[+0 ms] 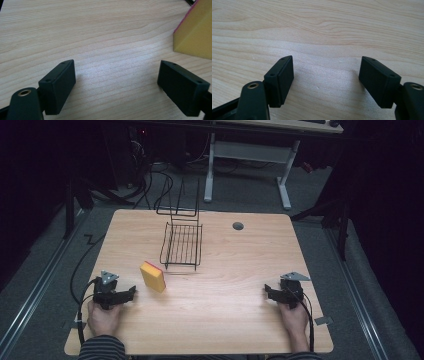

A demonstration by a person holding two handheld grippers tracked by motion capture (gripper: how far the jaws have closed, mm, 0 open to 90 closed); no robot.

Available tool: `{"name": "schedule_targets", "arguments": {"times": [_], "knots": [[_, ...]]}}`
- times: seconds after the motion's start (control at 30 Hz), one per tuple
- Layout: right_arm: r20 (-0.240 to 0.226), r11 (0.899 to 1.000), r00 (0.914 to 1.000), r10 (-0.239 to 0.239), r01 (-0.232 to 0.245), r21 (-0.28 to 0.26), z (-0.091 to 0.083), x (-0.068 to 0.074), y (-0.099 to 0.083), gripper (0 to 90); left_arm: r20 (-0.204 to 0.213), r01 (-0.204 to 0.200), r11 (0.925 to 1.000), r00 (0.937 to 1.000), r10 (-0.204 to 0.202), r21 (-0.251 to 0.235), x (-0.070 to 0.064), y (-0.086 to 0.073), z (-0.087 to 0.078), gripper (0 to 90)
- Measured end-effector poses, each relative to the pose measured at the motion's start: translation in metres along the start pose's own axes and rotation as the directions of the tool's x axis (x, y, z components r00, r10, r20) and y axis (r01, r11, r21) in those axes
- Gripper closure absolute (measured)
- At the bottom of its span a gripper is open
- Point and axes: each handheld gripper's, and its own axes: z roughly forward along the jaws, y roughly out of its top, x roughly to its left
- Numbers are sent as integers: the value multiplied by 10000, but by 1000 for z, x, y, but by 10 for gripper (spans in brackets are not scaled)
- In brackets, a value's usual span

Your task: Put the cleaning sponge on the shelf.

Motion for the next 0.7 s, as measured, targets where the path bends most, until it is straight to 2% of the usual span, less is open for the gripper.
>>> {"name": "schedule_targets", "arguments": {"times": [0.53,0.7], "knots": [[-15,10000,10000,-21,21,9,0,0,0,282,-15,139,9999,9999,-139,-23,1,0,0,177],[-15,10000,10000,-23,23,9,0,0,0,282,-50,327,9994,9995,-328,-83,0,0,-1,179]]}}
